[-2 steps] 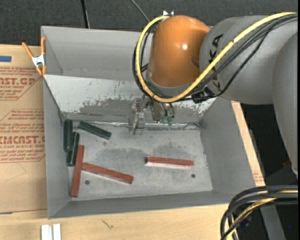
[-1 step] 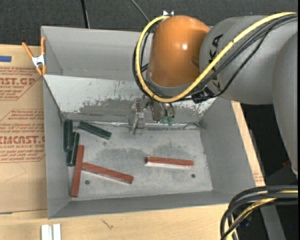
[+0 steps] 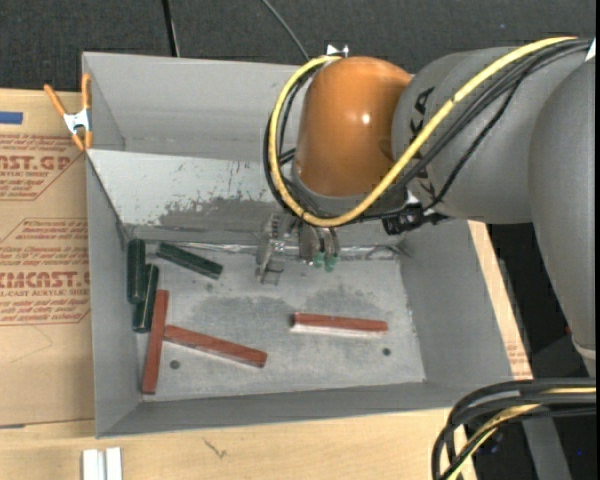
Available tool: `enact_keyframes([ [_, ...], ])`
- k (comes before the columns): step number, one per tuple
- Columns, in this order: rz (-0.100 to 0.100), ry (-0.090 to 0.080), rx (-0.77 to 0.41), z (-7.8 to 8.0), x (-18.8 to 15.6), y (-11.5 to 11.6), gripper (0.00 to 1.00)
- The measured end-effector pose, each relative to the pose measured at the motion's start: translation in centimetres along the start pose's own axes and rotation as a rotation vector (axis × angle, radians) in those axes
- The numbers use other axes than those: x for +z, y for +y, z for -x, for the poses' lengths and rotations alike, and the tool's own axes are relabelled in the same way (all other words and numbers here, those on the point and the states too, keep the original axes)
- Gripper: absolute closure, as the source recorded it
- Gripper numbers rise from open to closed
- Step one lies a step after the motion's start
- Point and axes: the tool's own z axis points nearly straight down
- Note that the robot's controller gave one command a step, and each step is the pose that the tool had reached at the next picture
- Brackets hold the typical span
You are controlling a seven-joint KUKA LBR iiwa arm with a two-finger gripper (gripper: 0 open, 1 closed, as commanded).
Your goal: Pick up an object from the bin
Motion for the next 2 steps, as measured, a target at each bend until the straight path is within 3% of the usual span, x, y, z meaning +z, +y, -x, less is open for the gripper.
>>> enact_keyframes([
  [1,-0.004,0.009,0.14,-0.5,1.1,3.0,1.0],
  [2,0.0,0.006,0.168,-2.7,3.1,2.5,1.0],
])
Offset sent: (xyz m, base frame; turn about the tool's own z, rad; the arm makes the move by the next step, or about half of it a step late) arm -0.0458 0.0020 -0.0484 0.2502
